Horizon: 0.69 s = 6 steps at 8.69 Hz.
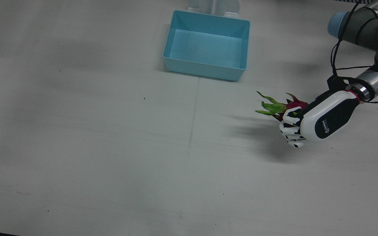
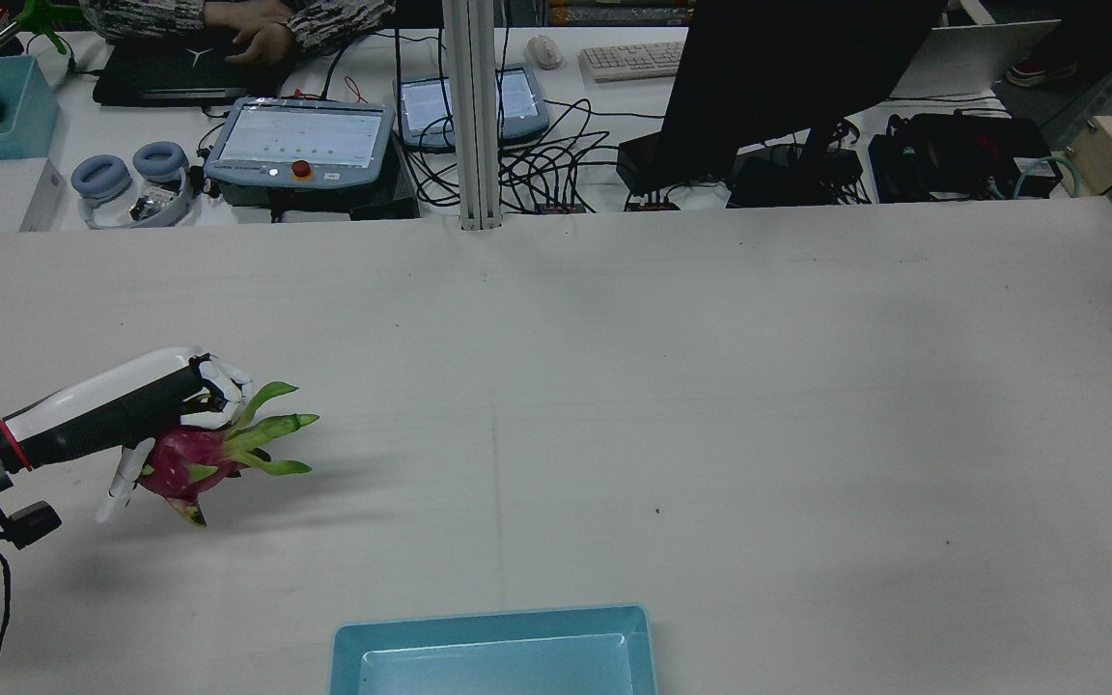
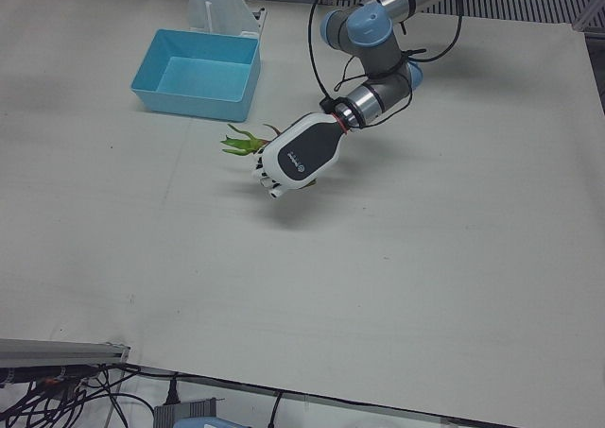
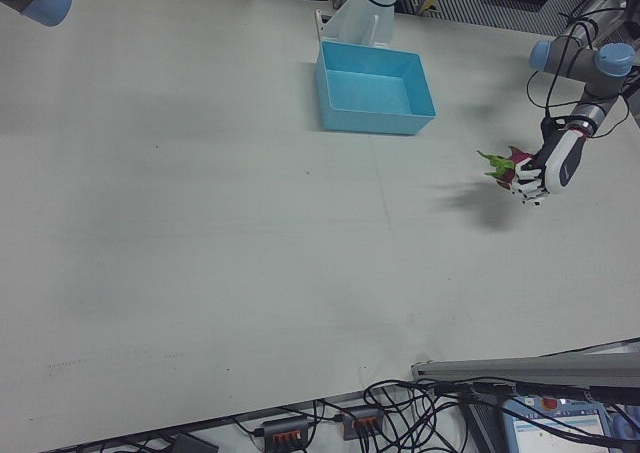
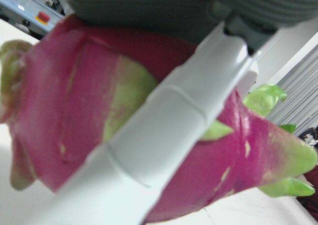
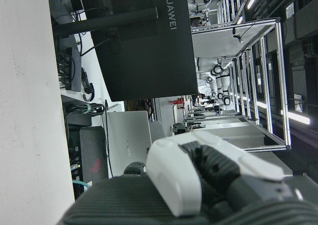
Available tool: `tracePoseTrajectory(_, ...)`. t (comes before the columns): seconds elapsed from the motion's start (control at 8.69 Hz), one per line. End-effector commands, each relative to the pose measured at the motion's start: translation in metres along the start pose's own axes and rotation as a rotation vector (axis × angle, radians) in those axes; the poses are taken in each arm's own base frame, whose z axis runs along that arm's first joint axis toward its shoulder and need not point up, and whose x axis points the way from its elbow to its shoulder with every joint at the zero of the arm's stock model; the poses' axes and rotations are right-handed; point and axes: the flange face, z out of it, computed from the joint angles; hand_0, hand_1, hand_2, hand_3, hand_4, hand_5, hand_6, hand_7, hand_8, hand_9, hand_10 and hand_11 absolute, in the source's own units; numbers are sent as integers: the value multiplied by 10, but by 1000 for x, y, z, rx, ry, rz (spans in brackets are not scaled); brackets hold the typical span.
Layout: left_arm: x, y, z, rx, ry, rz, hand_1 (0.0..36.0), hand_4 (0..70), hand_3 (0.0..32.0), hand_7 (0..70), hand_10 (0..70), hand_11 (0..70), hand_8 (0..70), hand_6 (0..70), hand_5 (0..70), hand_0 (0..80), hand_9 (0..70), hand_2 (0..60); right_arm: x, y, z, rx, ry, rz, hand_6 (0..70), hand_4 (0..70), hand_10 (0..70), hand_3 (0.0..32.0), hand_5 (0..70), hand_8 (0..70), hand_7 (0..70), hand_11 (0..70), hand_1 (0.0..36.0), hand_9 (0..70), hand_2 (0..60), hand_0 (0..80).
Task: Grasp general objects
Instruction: 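Lift the dragon fruit with the left hand and carry it over the blue tray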
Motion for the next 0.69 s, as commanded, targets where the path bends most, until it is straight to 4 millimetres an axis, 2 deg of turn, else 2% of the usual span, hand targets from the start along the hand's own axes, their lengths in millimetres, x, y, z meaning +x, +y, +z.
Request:
tracePoseTrajectory(0.0, 27, 25, 30, -206, -14, -182, 360, 700, 0, 700, 700, 700, 700, 700, 700, 800, 700, 600, 0, -1, -1, 2, 0, 0, 0, 0, 0, 0, 0, 0, 0, 0, 0, 0, 0, 0)
tracePoseTrajectory(0.12, 33, 31, 34, -234, -8, -217, 360, 700, 0, 700, 700, 700, 700, 700, 700, 800, 700, 600, 0, 0, 0, 0, 0, 0, 0, 0, 0, 0, 0, 0, 0, 0, 0, 0, 0, 0)
tracePoseTrajectory(0.23, 49, 52, 37, -283, 23, -257, 360, 700, 0, 700, 700, 700, 700, 700, 700, 800, 700, 600, 0, 0, 0, 0, -1, 0, 0, 0, 0, 0, 0, 0, 0, 0, 0, 0, 0, 0)
tracePoseTrajectory(0.35, 60, 84, 37, -332, 25, -279, 360, 700, 0, 700, 700, 700, 700, 700, 700, 800, 700, 600, 0, 0, 0, 0, 0, 0, 0, 0, 0, 0, 0, 0, 0, 0, 0, 0, 0, 0)
tracePoseTrajectory(0.58, 67, 174, 54, -466, 8, -342, 360, 700, 0, 700, 700, 700, 700, 700, 700, 800, 700, 600, 0, 0, 0, 0, 0, 0, 0, 0, 0, 0, 0, 0, 0, 0, 0, 0, 0, 0)
